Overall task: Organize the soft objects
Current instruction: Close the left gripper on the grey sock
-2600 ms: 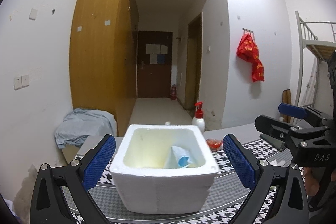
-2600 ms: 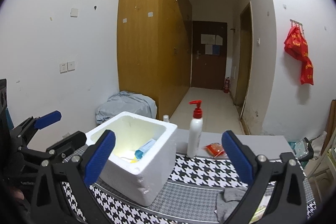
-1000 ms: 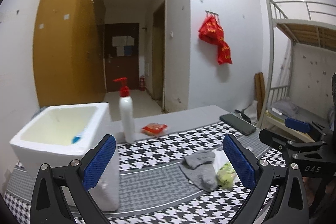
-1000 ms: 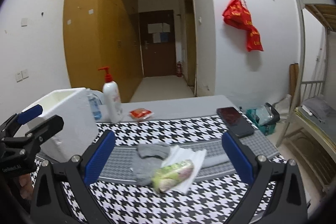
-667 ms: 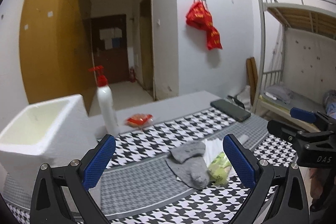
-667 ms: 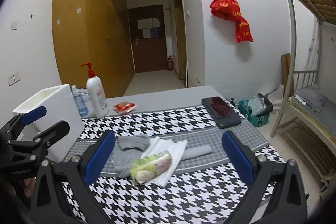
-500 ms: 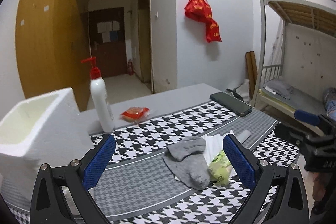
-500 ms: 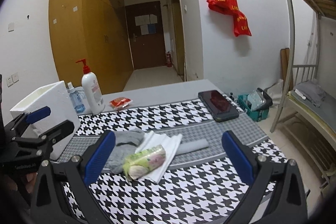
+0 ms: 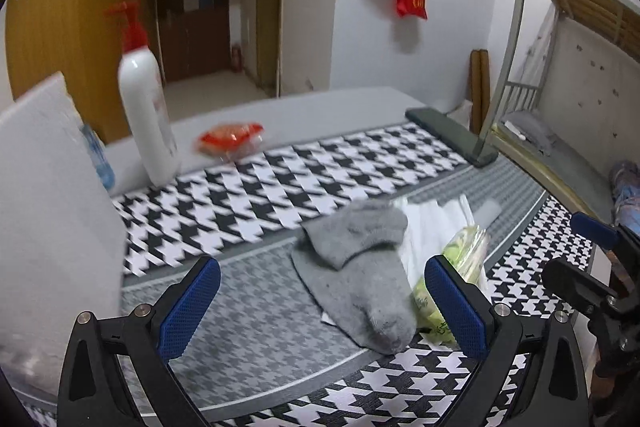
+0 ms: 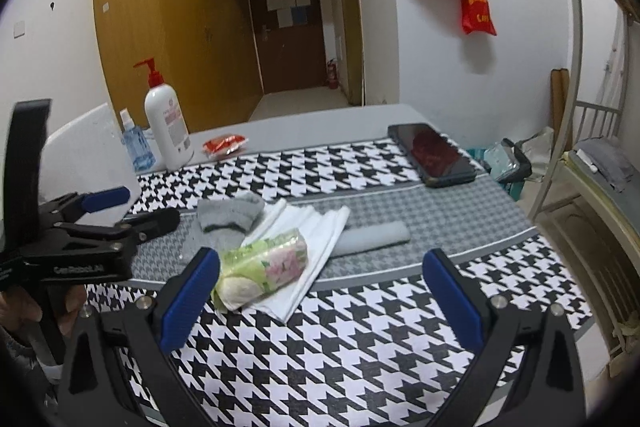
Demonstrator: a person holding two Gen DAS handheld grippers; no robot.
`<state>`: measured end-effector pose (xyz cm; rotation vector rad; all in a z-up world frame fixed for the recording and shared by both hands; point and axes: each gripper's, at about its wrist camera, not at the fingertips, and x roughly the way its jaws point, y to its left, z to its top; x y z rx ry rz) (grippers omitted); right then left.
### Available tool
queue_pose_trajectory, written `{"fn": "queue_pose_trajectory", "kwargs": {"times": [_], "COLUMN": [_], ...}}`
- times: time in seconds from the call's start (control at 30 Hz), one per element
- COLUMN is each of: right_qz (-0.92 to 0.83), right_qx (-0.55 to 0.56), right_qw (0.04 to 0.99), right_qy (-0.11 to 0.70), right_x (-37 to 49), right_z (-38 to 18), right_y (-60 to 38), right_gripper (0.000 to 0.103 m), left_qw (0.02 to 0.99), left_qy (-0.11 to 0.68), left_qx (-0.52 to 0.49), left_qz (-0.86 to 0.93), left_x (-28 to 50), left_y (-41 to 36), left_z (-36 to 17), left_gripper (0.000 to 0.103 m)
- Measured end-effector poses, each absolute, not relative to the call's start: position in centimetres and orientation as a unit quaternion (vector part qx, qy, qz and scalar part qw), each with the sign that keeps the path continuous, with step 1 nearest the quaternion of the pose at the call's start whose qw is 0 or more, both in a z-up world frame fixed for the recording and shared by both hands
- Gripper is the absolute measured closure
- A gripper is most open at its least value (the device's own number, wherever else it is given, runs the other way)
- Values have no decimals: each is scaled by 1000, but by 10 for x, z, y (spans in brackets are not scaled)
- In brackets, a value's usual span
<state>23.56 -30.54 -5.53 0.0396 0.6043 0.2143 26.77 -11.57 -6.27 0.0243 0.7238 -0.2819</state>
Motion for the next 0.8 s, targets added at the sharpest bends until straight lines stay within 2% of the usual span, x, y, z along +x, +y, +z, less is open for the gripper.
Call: {"fn": "queue_pose_trajectory", "kwargs": {"times": [0.1, 0.17, 0.33, 0.43, 0.53, 0.63, 0.73, 0.8], "right_qz": [108, 110, 118, 125, 132, 146, 157, 163], "right_qx": [17, 15, 12, 10, 9, 9, 10, 8], "right_qw": [946, 944, 939, 937, 936, 934, 932, 930], "right_qy": [304, 310, 324, 325, 327, 324, 326, 330], "right_x": [240, 241, 246, 248, 251, 254, 257, 258], "right_z": [-60, -62, -68, -69, -69, -69, -70, -71], "right_y": [-305, -305, -304, -303, -301, -298, -294, -292], "right_gripper": [0, 0, 0, 0, 0, 0, 0, 0], "left_qw": [917, 912, 897, 896, 892, 892, 892, 893], "left_qy": [374, 385, 413, 417, 425, 423, 423, 422], "left_qx": [7, 5, 7, 4, 4, 20, 36, 40], "left_qz": [-141, -141, -156, -156, -156, -159, -155, -150], "left_x": [275, 280, 287, 291, 294, 294, 296, 297], "left_y": [-118, -119, -124, -125, -127, -132, -139, -140], "left_z": [-75, -81, -92, -93, -95, -95, -97, -97], "left_gripper": [1, 12, 27, 28, 33, 47, 52, 63]}}
